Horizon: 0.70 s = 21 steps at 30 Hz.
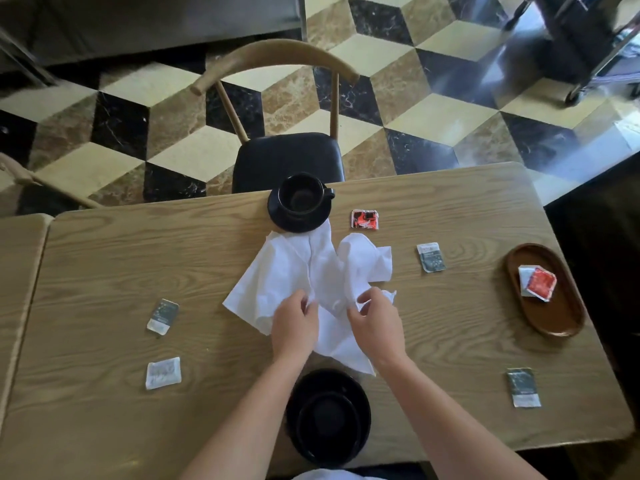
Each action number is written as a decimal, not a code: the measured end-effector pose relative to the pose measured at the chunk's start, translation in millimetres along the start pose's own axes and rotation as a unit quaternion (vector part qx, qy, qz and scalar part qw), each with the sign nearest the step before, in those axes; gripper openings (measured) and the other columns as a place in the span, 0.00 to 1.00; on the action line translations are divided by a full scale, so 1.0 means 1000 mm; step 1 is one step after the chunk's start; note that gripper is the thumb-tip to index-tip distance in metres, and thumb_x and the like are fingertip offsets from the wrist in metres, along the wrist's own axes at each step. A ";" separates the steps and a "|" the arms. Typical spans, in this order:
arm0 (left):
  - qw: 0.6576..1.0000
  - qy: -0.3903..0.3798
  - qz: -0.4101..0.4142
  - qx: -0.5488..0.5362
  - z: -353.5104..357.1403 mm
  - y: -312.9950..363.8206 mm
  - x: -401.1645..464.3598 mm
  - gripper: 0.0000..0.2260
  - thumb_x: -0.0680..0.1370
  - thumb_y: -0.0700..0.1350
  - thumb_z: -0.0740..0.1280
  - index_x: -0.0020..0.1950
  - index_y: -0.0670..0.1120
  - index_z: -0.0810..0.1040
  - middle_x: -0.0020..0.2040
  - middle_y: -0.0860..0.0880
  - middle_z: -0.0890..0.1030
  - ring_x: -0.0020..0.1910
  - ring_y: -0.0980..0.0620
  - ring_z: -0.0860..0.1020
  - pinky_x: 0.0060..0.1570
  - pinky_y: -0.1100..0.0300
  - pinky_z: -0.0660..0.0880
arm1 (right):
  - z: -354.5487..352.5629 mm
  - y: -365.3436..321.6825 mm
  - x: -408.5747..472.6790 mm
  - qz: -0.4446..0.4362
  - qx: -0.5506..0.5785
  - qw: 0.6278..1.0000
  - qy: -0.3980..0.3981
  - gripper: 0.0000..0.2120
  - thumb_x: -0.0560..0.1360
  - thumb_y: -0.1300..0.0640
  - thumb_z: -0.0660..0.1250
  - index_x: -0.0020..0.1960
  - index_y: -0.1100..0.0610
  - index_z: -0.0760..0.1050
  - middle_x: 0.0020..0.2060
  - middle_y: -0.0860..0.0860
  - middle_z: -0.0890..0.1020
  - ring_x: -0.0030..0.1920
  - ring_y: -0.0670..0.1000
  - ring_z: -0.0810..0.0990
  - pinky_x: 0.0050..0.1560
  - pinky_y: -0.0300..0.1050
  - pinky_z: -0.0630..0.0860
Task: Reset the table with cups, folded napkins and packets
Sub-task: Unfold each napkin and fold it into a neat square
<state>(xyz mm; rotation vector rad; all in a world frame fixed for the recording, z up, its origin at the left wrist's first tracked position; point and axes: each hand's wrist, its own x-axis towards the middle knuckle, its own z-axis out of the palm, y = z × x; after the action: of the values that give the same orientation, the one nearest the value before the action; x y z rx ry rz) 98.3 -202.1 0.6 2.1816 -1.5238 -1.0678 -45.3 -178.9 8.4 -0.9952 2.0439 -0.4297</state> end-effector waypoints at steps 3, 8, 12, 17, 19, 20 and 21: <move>0.988 0.030 -0.014 -0.151 -0.019 0.010 -0.014 0.16 0.79 0.49 0.64 0.35 0.49 0.63 0.30 0.54 0.64 0.29 0.56 0.62 0.33 0.58 0.63 | 0.004 -0.007 -0.019 -0.018 0.034 0.999 -0.009 0.11 0.78 0.45 0.66 0.48 0.53 0.71 0.35 0.47 0.80 0.36 0.47 0.79 0.37 0.47 0.75; 0.919 -0.035 -0.093 -0.382 -0.050 0.022 -0.033 0.09 0.73 0.45 0.66 0.35 0.49 0.67 0.33 0.50 0.67 0.36 0.50 0.67 0.42 0.52 0.68 | 0.010 -0.025 -0.049 0.148 0.236 0.942 -0.188 0.30 0.81 0.37 0.57 0.36 0.60 0.78 0.37 0.57 0.88 0.33 0.51 0.86 0.31 0.46 0.80; 0.800 -0.096 -0.194 -0.560 -0.061 0.026 -0.051 0.04 0.67 0.35 0.63 0.37 0.43 0.71 0.35 0.45 0.71 0.31 0.47 0.73 0.34 0.55 0.71 | 0.009 -0.034 -0.067 0.261 0.412 0.832 -0.263 0.32 0.78 0.32 0.60 0.45 0.61 0.81 0.36 0.57 0.86 0.33 0.55 0.86 0.35 0.43 0.79; 0.708 -0.172 -0.223 -0.648 -0.079 0.022 -0.077 0.23 0.60 0.33 0.56 0.51 0.35 0.79 0.55 0.35 0.79 0.48 0.35 0.79 0.57 0.44 0.72 | 0.010 -0.040 -0.088 0.242 0.579 0.746 -0.222 0.19 0.76 0.49 0.70 0.60 0.62 0.77 0.38 0.56 0.78 0.33 0.52 0.75 0.39 0.43 0.72; 0.670 -0.173 -0.209 -0.691 -0.089 0.020 -0.079 0.29 0.62 0.33 0.55 0.61 0.36 0.79 0.61 0.35 0.81 0.58 0.33 0.79 0.66 0.40 0.72 | 0.009 -0.044 -0.097 0.249 0.623 0.718 -0.188 0.16 0.75 0.57 0.72 0.59 0.62 0.74 0.40 0.56 0.76 0.36 0.52 0.73 0.41 0.42 0.71; 0.668 -0.178 -0.195 -0.696 -0.097 0.019 -0.081 0.28 0.64 0.34 0.56 0.63 0.39 0.79 0.60 0.35 0.82 0.58 0.33 0.80 0.64 0.38 0.74 | 0.007 -0.046 -0.102 0.252 0.642 0.707 -0.158 0.14 0.75 0.60 0.72 0.58 0.62 0.74 0.40 0.55 0.76 0.36 0.51 0.74 0.41 0.41 0.72; 0.677 -0.183 -0.182 -0.689 -0.105 0.019 -0.083 0.25 0.67 0.36 0.59 0.62 0.42 0.81 0.57 0.36 0.84 0.56 0.34 0.82 0.59 0.39 0.77 | 0.004 -0.049 -0.106 0.251 0.658 0.700 -0.124 0.12 0.76 0.63 0.71 0.57 0.61 0.74 0.39 0.54 0.77 0.36 0.50 0.75 0.39 0.39 0.73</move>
<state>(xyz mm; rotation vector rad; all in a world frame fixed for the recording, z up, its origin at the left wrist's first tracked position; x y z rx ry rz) 143.7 -154.8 118.4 1.0984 0.0245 -1.9185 21.1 -127.8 89.4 0.3827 1.1274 -1.1233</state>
